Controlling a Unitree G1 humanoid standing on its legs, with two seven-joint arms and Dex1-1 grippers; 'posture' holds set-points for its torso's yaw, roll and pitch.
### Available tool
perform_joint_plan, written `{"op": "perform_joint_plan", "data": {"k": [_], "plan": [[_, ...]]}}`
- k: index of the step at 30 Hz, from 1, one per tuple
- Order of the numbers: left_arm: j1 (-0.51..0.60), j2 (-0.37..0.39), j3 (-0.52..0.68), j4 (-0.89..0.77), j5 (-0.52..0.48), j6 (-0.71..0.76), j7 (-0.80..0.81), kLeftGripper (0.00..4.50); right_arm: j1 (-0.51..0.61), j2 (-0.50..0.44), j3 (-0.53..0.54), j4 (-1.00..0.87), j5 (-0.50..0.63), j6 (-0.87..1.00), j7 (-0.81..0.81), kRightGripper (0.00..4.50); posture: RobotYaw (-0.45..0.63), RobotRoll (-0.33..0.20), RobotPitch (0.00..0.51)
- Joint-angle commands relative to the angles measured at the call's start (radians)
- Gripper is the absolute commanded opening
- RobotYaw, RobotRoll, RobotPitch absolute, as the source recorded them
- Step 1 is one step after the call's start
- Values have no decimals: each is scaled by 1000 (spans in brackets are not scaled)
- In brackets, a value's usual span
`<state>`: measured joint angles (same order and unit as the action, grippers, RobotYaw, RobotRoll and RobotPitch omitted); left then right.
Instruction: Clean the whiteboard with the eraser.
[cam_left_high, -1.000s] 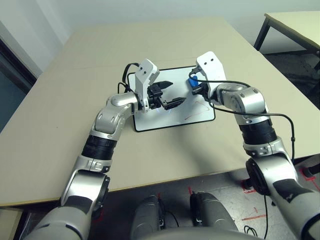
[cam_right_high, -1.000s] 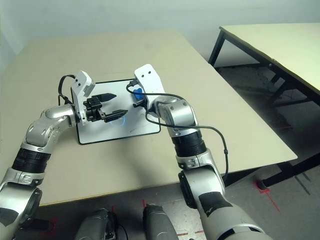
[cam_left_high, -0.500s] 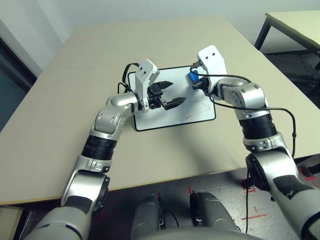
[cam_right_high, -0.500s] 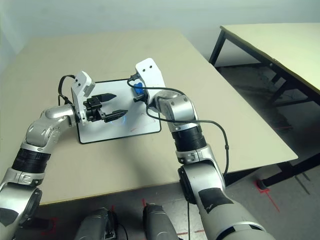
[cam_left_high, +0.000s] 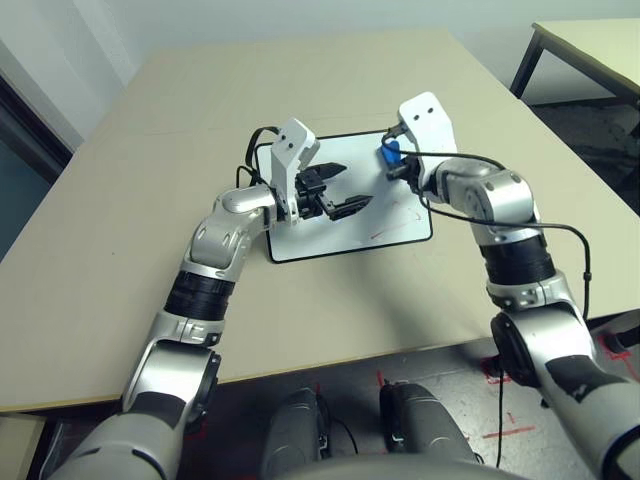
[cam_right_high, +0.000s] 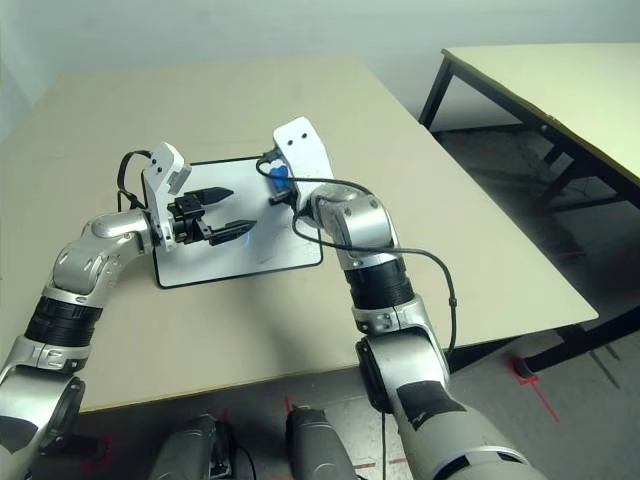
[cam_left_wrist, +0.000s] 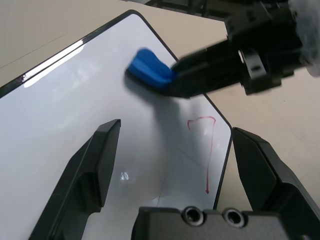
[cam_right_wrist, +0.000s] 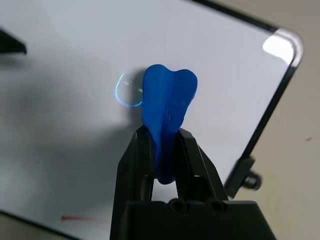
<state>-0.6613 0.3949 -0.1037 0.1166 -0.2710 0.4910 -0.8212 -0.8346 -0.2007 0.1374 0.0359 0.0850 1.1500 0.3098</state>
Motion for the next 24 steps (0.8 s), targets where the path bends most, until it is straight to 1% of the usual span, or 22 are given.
{"op": "perform_joint_plan", "data": {"k": [1, 5, 10, 12, 15, 19, 21, 24], "plan": [[9, 0, -8, -7, 3, 10, 1, 4500, 56, 1, 32, -13, 11, 50, 6, 566, -116, 0, 95], [7, 0, -8, -2, 4, 8, 1, 4500, 76, -8, 34, -10, 5, 45, 7, 566, -116, 0, 97], [14, 6, -6, -3, 5, 5, -1, 4500, 36, -45, 0, 15, -1, 19, 13, 565, -122, 0, 98], [23, 10, -7, -11, 5, 5, -3, 4500, 37, -68, -1, 19, -2, 24, 20, 565, -123, 0, 98], [37, 20, -9, -30, 6, 8, -7, 4500, 81, -108, 19, 6, -1, 28, 34, 564, -120, 0, 99], [60, 46, -4, -69, 0, 25, -9, 4500, 180, -136, 55, -73, 9, 69, 46, 564, -115, 0, 105], [69, 59, 1, -86, -4, 35, -9, 4500, 217, -138, 72, -116, 18, 99, 52, 564, -112, 0, 107], [82, 73, 4, -102, -8, 46, -9, 4500, 237, -120, 85, -156, 31, 137, 54, 564, -112, 0, 108]]}}
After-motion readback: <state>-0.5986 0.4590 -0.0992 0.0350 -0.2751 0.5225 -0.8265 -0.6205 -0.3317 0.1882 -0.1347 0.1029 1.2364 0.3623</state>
